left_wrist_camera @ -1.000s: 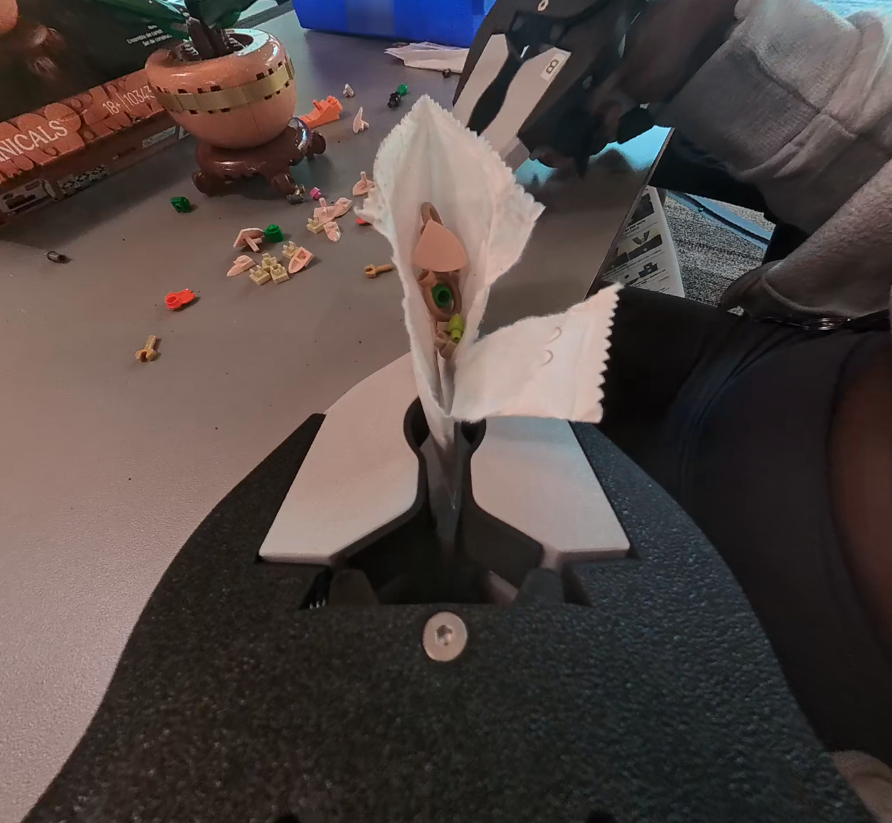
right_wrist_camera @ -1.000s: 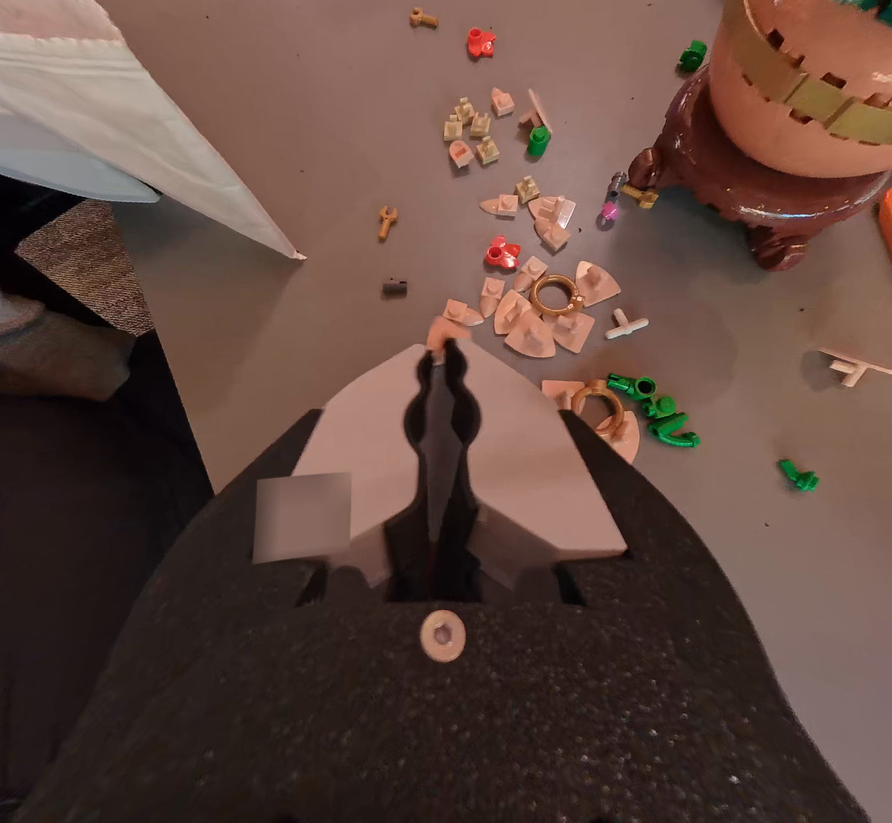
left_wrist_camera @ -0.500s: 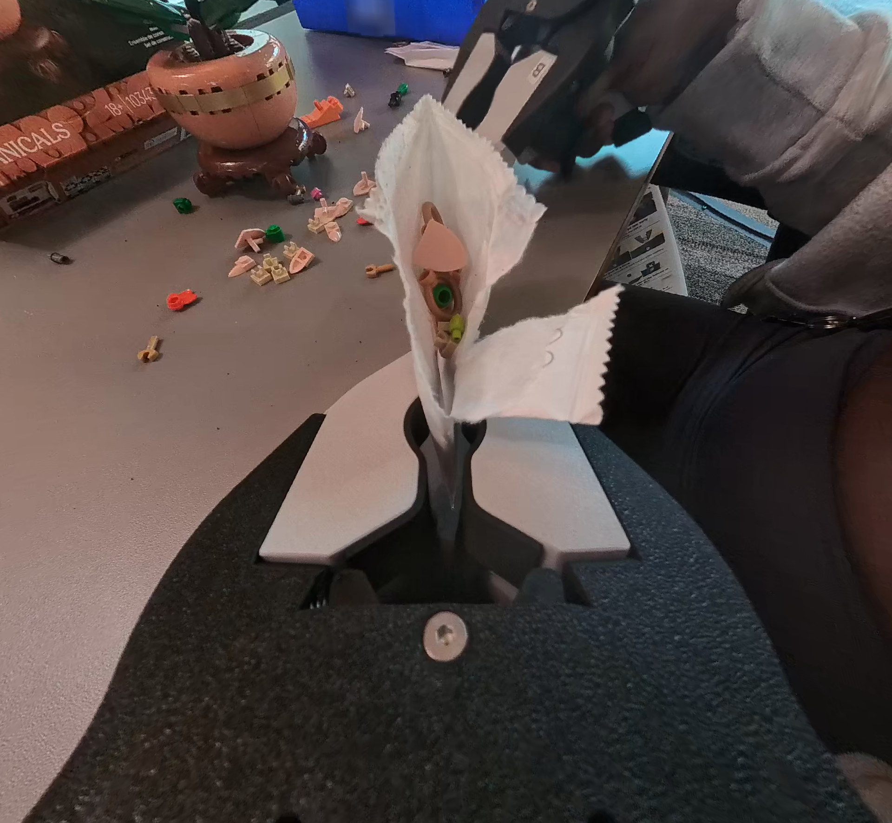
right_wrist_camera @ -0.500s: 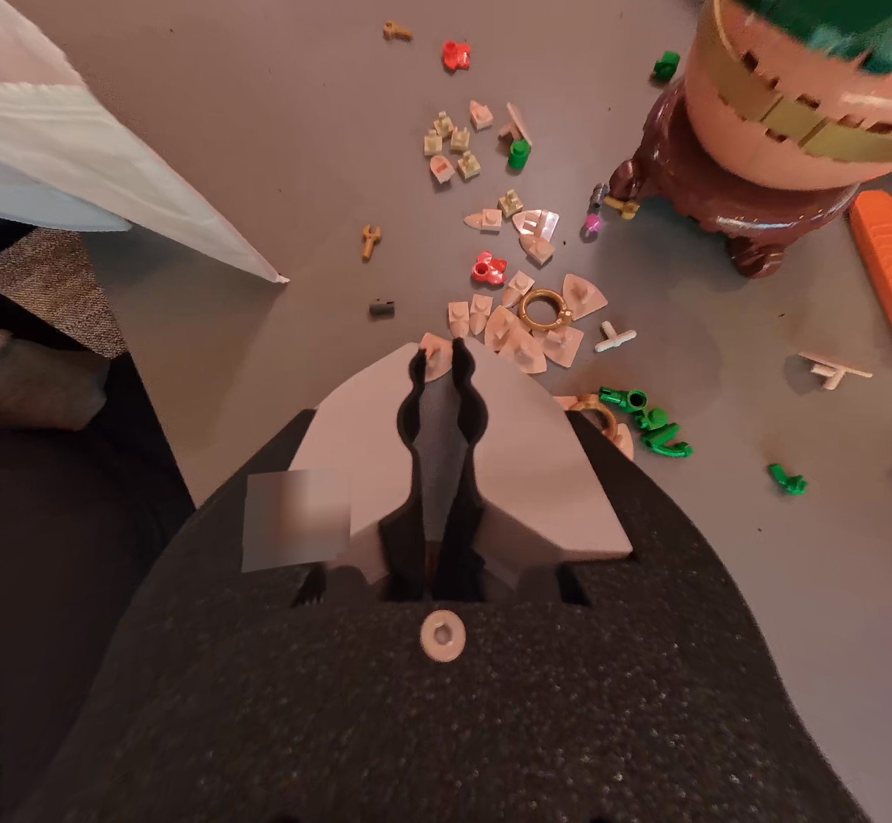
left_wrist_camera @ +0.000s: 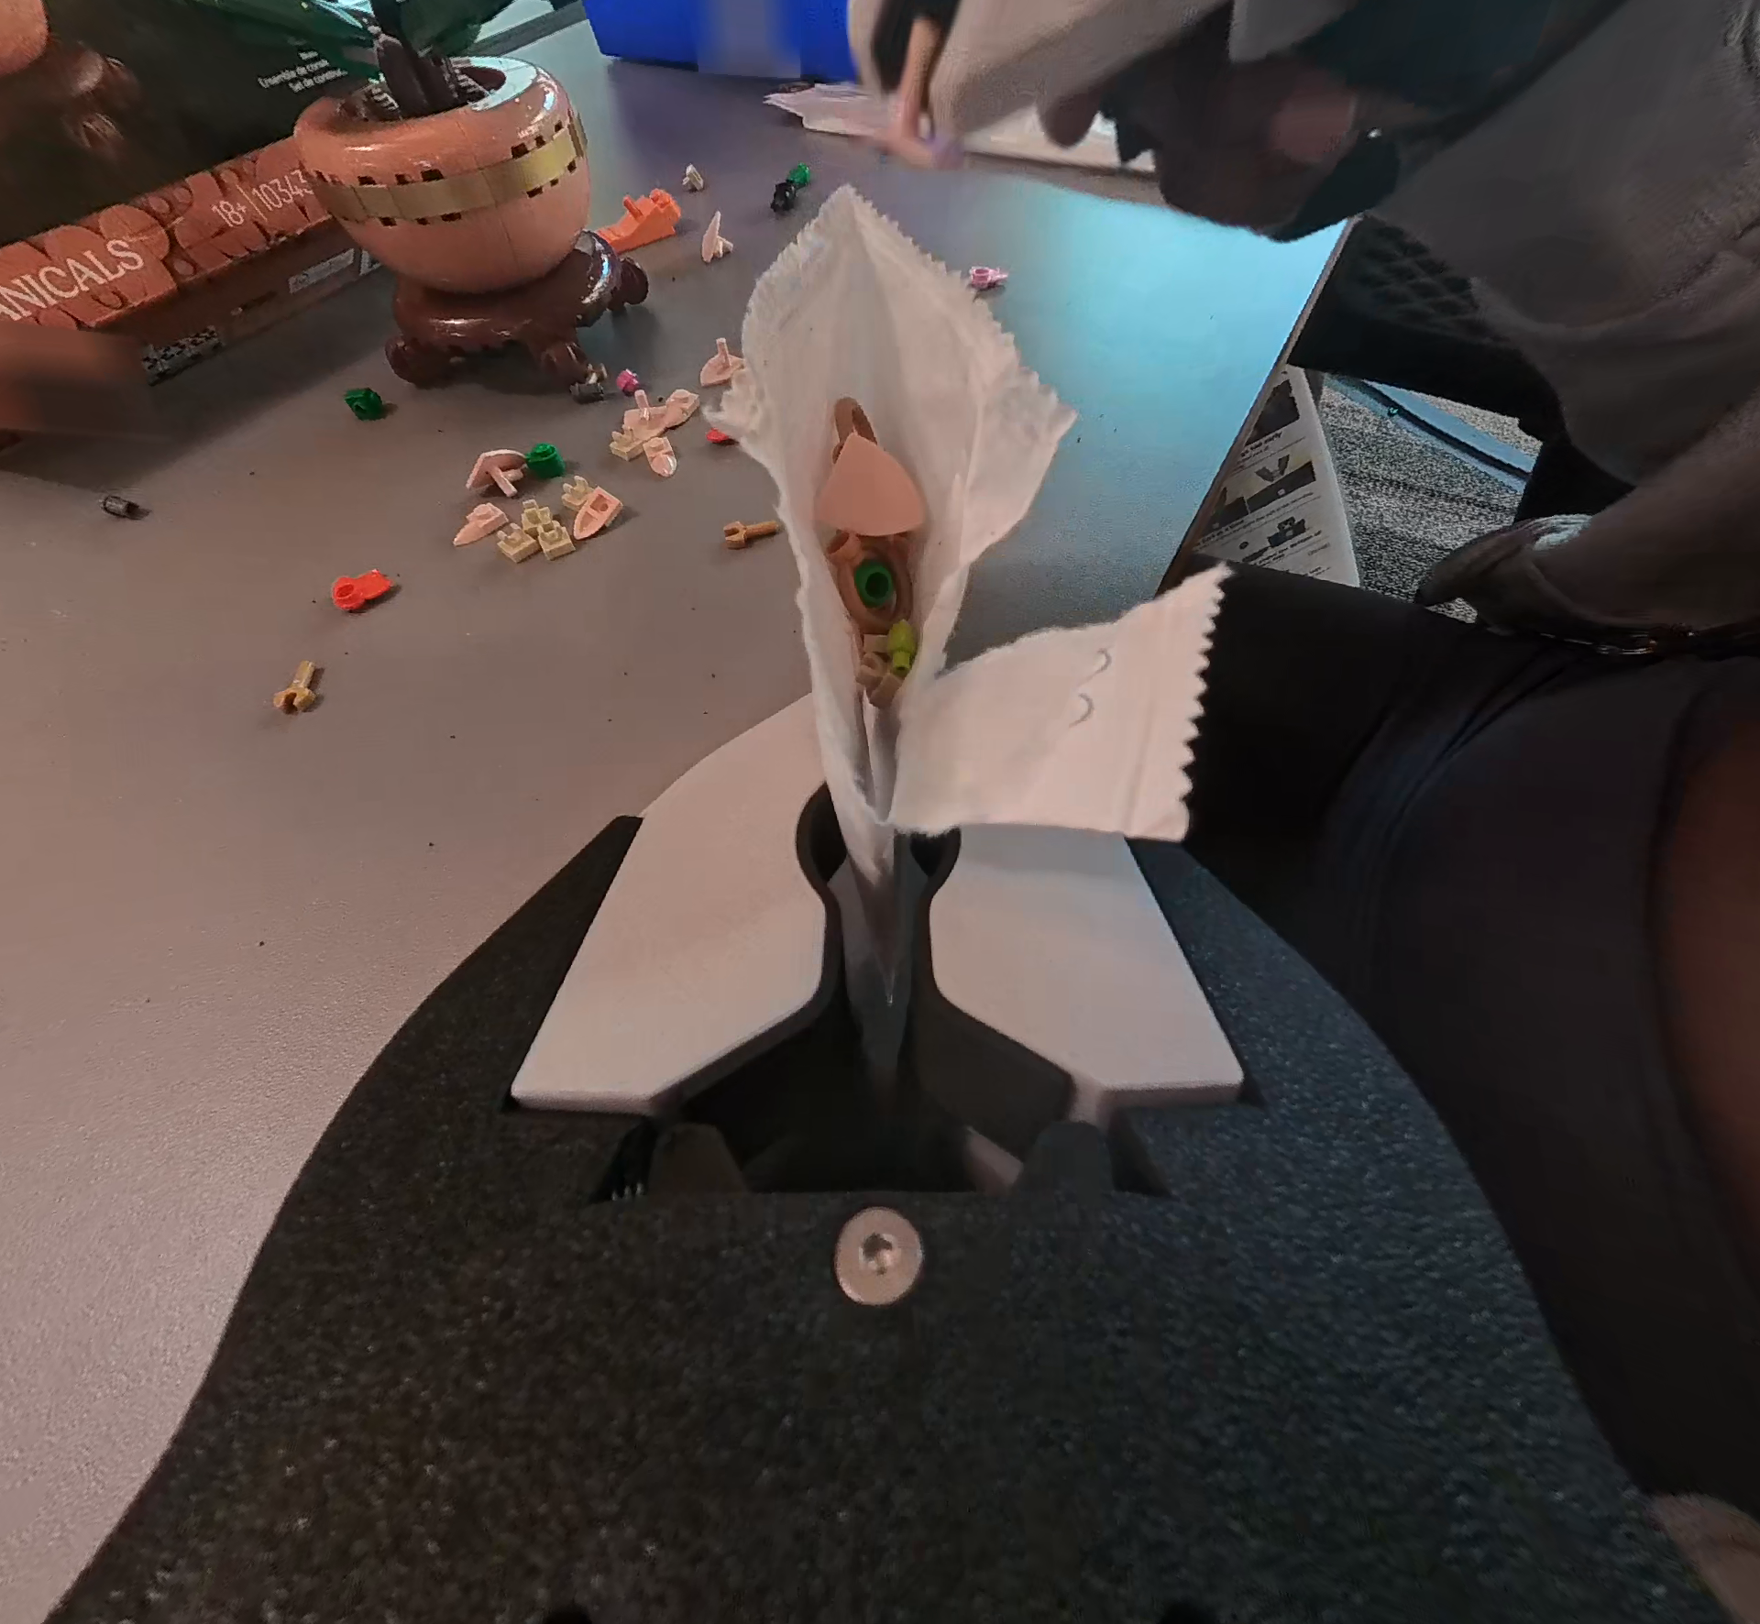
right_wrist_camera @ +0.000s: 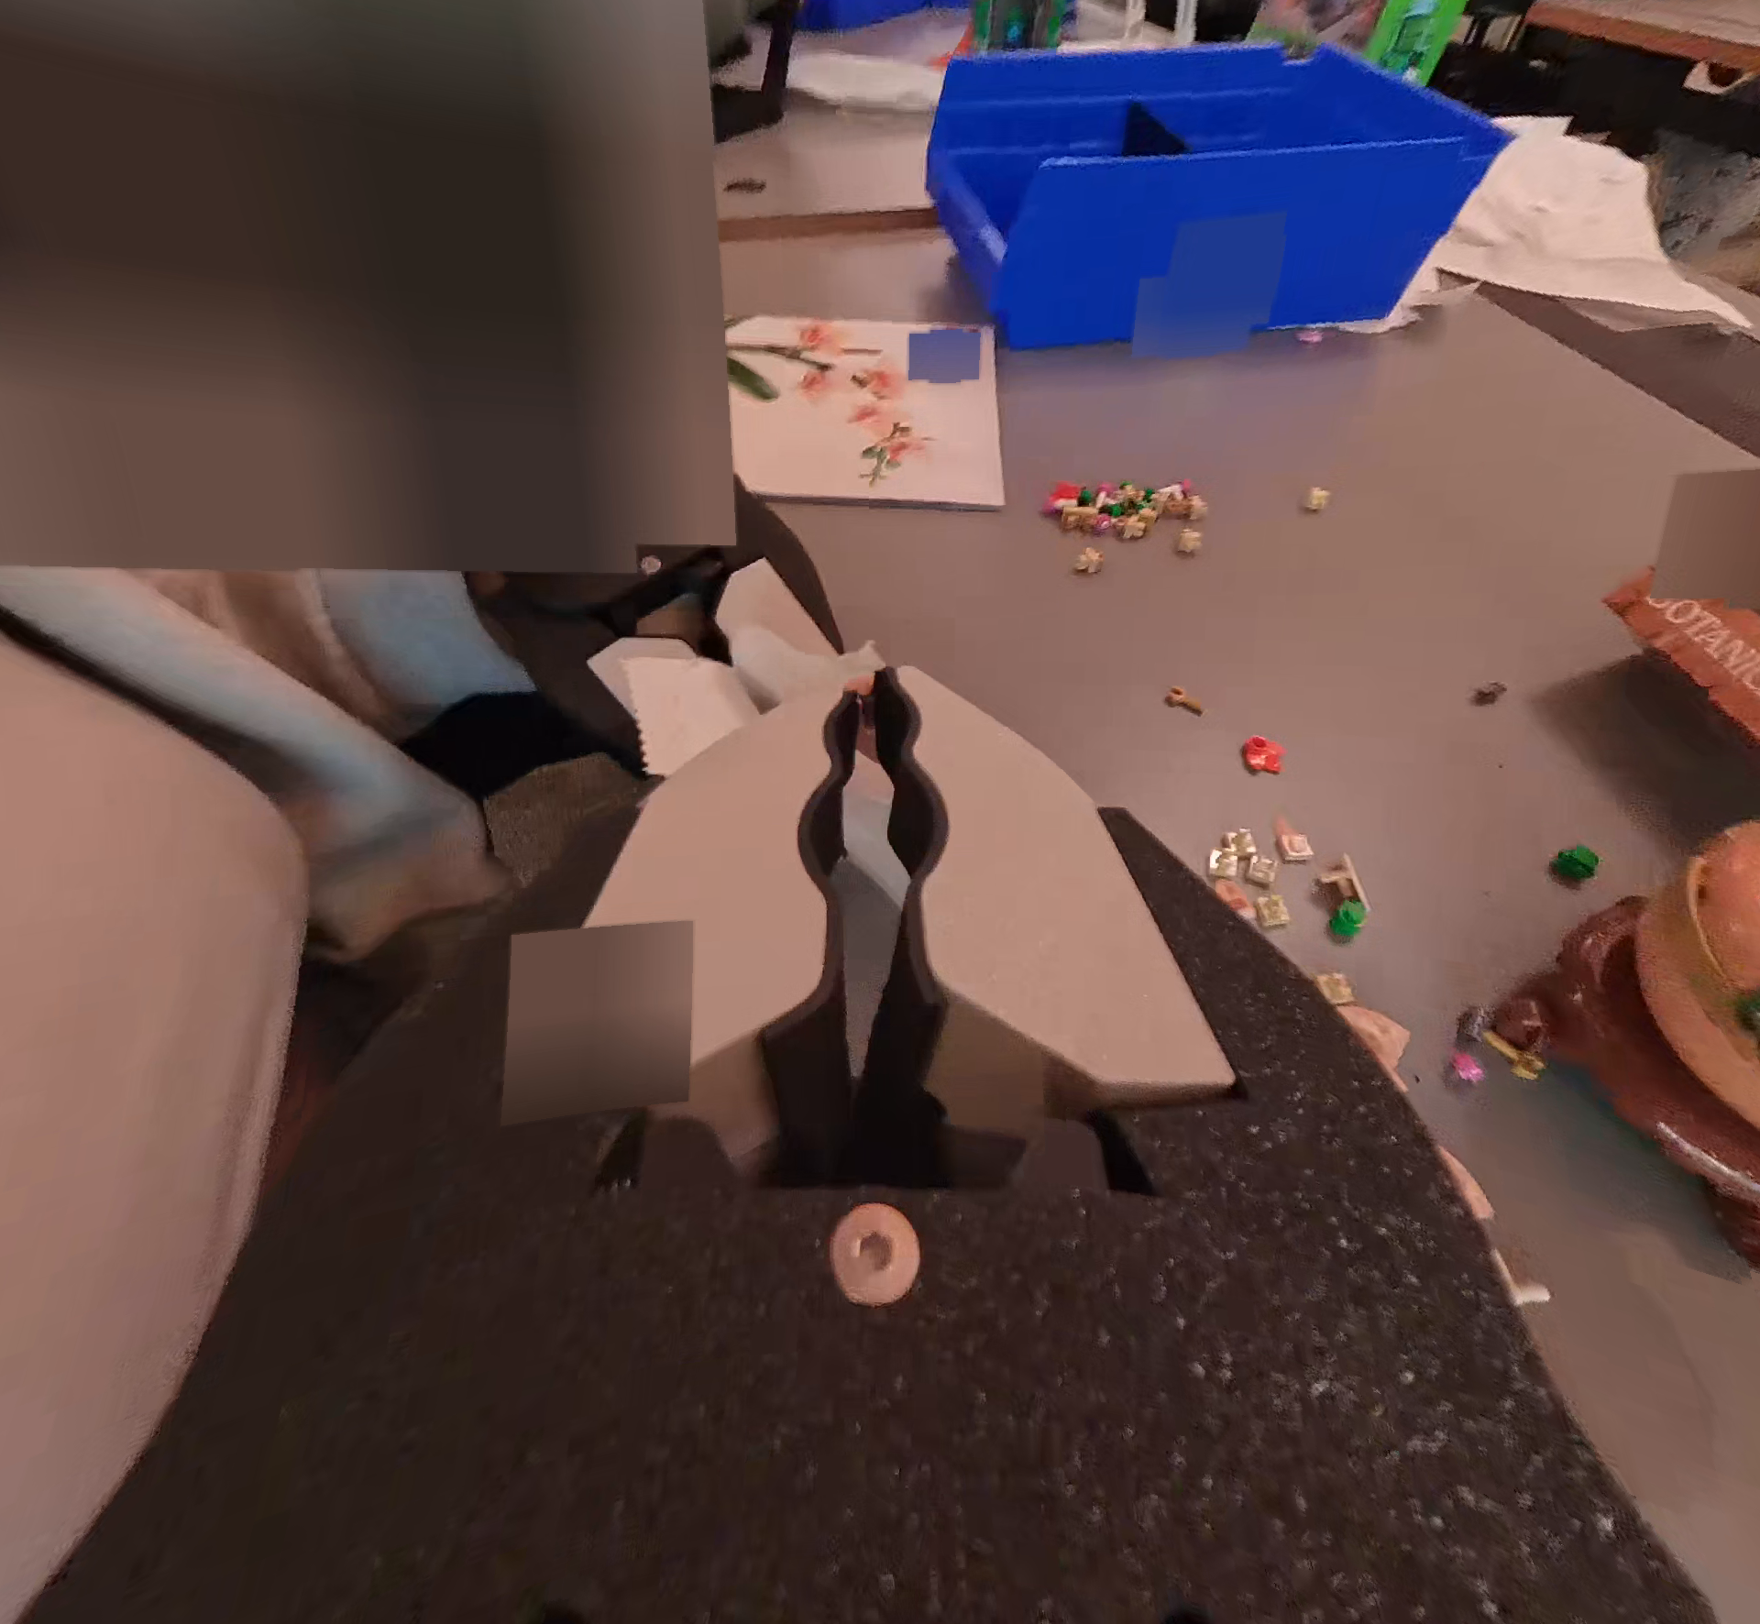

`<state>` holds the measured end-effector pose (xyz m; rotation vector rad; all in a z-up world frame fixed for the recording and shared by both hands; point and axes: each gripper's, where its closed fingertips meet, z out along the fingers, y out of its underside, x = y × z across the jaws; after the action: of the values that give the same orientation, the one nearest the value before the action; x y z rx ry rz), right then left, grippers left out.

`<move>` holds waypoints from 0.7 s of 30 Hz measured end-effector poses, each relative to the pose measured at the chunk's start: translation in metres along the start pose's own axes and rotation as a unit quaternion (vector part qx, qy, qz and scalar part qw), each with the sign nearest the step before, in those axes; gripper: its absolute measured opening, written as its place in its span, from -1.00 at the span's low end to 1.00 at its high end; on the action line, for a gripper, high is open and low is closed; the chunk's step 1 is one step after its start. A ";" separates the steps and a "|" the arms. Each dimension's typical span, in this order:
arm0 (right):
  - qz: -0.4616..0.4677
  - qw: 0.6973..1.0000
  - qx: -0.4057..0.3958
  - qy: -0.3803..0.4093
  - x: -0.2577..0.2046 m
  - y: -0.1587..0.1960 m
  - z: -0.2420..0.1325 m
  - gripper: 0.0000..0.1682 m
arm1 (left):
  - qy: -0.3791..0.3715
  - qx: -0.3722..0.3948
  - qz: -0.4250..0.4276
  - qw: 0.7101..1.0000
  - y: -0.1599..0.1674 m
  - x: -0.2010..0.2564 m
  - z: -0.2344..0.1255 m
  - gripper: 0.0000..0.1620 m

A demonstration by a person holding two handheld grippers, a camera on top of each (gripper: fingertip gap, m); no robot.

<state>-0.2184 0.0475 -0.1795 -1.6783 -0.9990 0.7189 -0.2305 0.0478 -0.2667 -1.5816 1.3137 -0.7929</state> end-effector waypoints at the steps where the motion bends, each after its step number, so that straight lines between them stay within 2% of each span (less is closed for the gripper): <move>1: -0.006 1.000 -0.014 0.001 -0.001 0.004 0.005 -0.95 | 0.000 0.000 0.001 1.000 0.000 0.000 0.000 -0.91; 6: -0.001 0.999 -0.051 0.016 0.002 0.017 0.015 -0.80 | -0.001 0.001 0.002 1.000 0.000 0.000 -0.001 -0.91; 10: -0.008 0.997 -0.039 0.060 0.024 0.016 -0.011 -0.75 | 0.000 0.001 0.000 1.000 0.000 0.001 -0.001 -0.90; 13: 0.025 0.990 -0.093 0.106 0.053 0.052 -0.047 -0.77 | 0.000 0.002 0.000 1.000 0.000 0.001 -0.001 -0.90; 17: 0.078 0.974 -0.185 0.102 0.054 0.113 -0.068 -0.77 | 0.001 0.001 -0.001 1.000 0.000 0.000 0.000 -0.90; 21: 0.083 0.973 -0.194 0.096 0.050 0.128 -0.066 -0.79 | -0.001 0.002 -0.001 1.000 0.000 0.000 -0.001 -0.90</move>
<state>-0.1046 0.0425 -0.2808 -2.1467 -0.9081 0.4723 -0.2309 0.0477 -0.2663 -1.5808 1.3096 -0.7937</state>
